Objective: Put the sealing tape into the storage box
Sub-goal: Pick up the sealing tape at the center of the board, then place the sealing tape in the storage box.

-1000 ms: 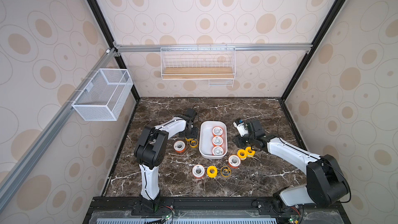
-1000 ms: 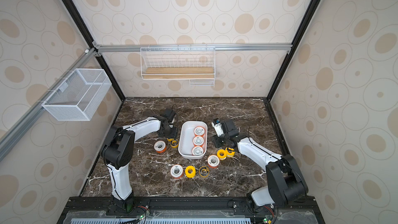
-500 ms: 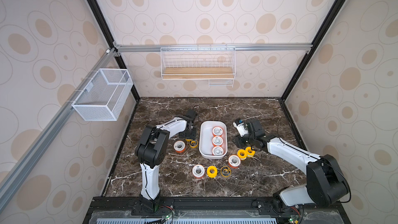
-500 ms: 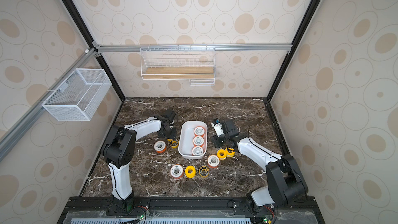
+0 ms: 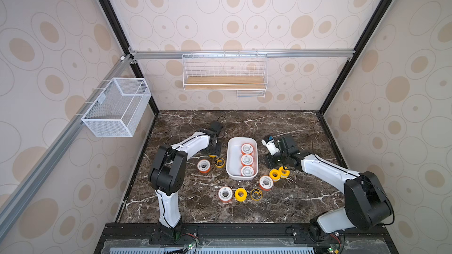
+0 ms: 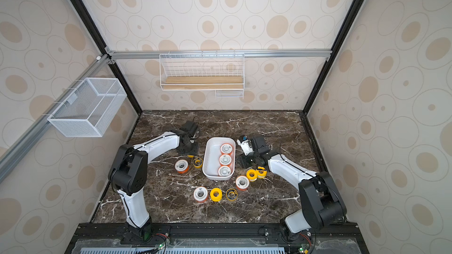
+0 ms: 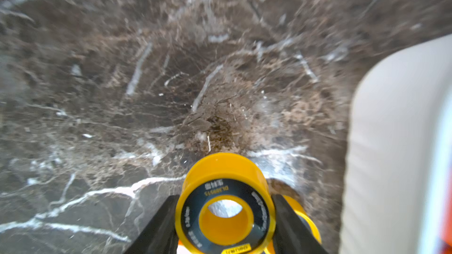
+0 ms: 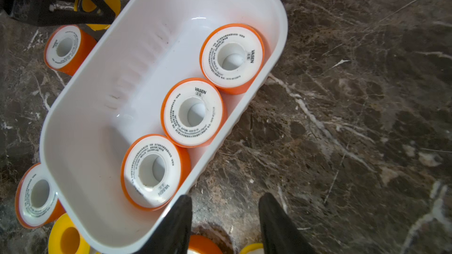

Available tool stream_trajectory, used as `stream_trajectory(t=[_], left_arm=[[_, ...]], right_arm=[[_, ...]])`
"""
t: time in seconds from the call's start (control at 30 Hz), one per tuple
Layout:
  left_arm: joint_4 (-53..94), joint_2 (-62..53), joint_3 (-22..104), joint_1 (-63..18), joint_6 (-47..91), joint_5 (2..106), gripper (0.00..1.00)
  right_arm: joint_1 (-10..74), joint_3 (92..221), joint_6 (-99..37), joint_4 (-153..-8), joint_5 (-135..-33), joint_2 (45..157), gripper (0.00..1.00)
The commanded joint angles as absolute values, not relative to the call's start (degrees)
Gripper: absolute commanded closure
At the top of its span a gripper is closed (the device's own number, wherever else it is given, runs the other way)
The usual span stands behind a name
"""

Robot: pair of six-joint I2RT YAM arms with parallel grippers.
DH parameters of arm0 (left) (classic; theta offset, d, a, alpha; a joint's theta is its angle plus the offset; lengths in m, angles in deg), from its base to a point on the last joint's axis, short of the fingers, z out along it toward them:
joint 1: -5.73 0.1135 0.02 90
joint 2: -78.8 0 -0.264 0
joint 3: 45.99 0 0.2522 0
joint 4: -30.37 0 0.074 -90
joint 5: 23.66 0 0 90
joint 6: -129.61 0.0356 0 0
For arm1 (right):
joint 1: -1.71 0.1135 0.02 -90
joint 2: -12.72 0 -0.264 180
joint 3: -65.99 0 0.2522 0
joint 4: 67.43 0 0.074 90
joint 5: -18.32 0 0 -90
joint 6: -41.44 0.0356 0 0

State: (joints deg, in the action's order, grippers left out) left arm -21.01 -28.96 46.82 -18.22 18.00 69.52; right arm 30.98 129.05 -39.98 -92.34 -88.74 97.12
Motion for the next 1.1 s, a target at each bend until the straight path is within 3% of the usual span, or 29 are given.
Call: stream_trajectory(t=[0.0, 0.5, 1.07], left_arm=[[-23.2, -25.9, 50.7, -18.9, 18.3, 69.1, 0.43], [-26.6, -26.9, 59.5, -23.8, 19.7, 66.7, 0.44], [-31.6, -38.1, 70.3, -29.2, 24.5, 68.0, 0.44]], right_arm=[[30.8, 131.4, -39.4, -92.2, -93.0, 98.7, 0.50], [29.7, 145.0, -29.2, -102.2, -89.0, 110.5, 0.54], [29.7, 147.2, -29.8, -101.6, -92.9, 114.9, 0.63]])
